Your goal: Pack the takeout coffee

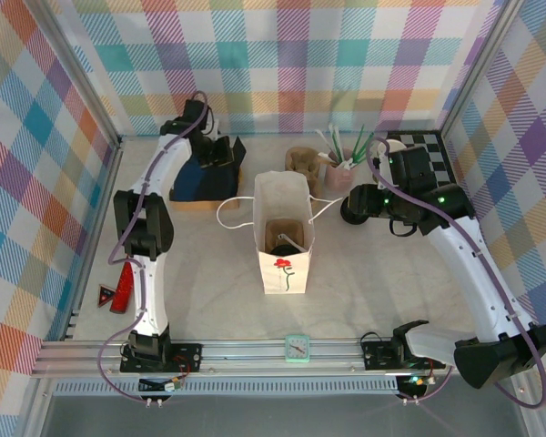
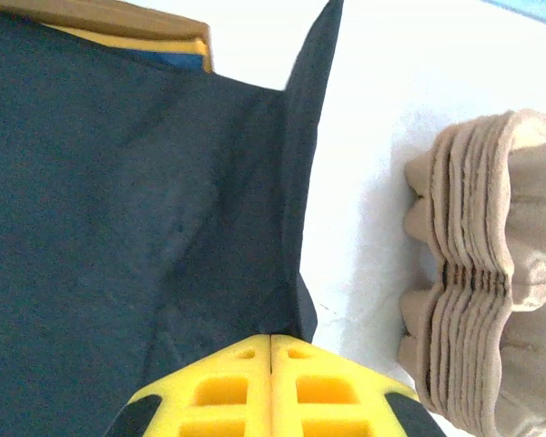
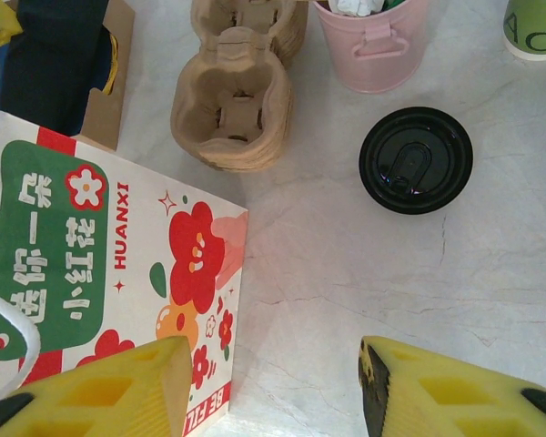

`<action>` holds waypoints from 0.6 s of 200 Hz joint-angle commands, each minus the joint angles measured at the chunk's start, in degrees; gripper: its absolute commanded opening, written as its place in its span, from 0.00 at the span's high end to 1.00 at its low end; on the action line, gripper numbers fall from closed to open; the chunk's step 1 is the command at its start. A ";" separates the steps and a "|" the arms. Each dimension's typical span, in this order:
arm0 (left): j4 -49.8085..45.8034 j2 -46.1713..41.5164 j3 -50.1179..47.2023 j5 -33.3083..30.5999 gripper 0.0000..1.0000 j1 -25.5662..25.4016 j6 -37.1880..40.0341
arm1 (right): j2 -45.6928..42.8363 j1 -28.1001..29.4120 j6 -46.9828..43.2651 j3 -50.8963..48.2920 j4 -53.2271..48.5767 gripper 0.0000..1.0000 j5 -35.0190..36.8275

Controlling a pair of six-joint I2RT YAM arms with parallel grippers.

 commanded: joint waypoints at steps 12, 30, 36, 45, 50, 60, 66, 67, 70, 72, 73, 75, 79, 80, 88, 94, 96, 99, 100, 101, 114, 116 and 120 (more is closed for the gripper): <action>1.54 -0.55 -2.02 4.07 0.96 2.74 -2.06 | -0.12 -0.40 1.08 0.45 0.75 0.48 -1.75; 1.59 -0.46 -2.77 3.66 0.96 3.81 -1.75 | 0.23 -0.41 1.07 0.84 0.67 0.48 -2.14; 1.76 -0.46 -3.03 3.84 0.96 4.17 -1.84 | 0.32 -0.35 1.14 0.91 0.68 0.48 -2.23; 1.93 -0.39 -3.52 4.03 0.96 4.73 -1.88 | 0.41 -0.37 1.18 0.98 0.73 0.49 -2.32; 1.95 -0.31 -3.63 4.10 0.96 5.05 -1.88 | 0.49 -0.34 1.22 0.98 0.79 0.49 -2.41; 1.95 -0.22 -3.87 4.03 0.96 5.55 -1.80 | 0.59 -0.35 1.25 0.96 0.86 0.49 -2.50; 1.95 -0.06 -4.11 3.99 0.96 5.73 -1.72 | 0.67 -0.35 1.20 1.09 0.81 0.49 -2.57; 1.91 -0.05 -4.12 3.96 0.96 5.76 -1.71 | 0.68 -0.34 1.24 1.09 0.84 0.49 -2.62; 1.87 0.04 -4.05 3.90 0.96 5.98 -1.71 | 0.68 -0.39 1.26 1.06 0.79 0.49 -2.65; 1.78 0.09 -4.09 3.87 0.96 6.08 -1.71 | 0.72 -0.41 1.29 1.02 0.84 0.49 -2.67; 1.78 0.11 -4.11 3.86 0.96 6.11 -1.71 | 0.75 -0.41 1.32 1.01 0.85 0.49 -2.71; 1.78 0.13 -4.13 3.79 0.96 6.18 -1.64 | 0.76 -0.39 1.35 1.11 0.86 0.49 -2.75; 1.78 0.18 -4.25 3.65 0.96 6.28 -1.55 | 0.77 -0.42 1.31 1.10 0.92 0.49 -2.84; 1.78 0.16 -4.24 3.62 0.96 6.34 -1.54 | 0.81 -0.42 1.29 1.09 0.93 0.49 -2.89; 1.69 0.31 -4.46 3.21 0.96 6.70 -1.44 | 0.85 -0.38 1.43 1.12 0.98 0.49 -3.01; 1.69 0.43 -4.61 2.99 0.96 6.96 -1.36 | 0.86 -0.36 1.42 1.13 1.01 0.49 -3.18; 1.69 0.52 -4.65 2.87 0.96 7.07 -1.35 | 0.86 -0.39 1.39 1.11 1.02 0.49 -3.19; 1.62 0.60 -4.57 2.76 0.96 7.24 -1.28 | 0.81 -0.42 1.36 1.10 1.02 0.49 -3.18; 1.61 0.59 -4.57 2.74 0.96 7.31 -1.27 | 0.79 -0.42 1.36 1.09 1.03 0.49 -3.19; 1.56 0.63 -4.57 2.72 0.96 7.38 -1.27 | 0.78 -0.42 1.40 1.09 0.99 0.49 -3.20; 1.44 1.10 -4.58 2.49 0.95 8.34 -1.43 | 0.68 -0.35 1.40 1.00 1.11 0.49 -3.42; 1.43 1.13 -4.51 2.46 0.95 8.51 -1.48 | 0.68 -0.40 1.43 0.96 1.05 0.49 -3.45; 1.43 1.33 -4.57 2.45 0.95 8.78 -1.57 | 0.68 -0.36 1.37 0.98 1.04 0.49 -3.46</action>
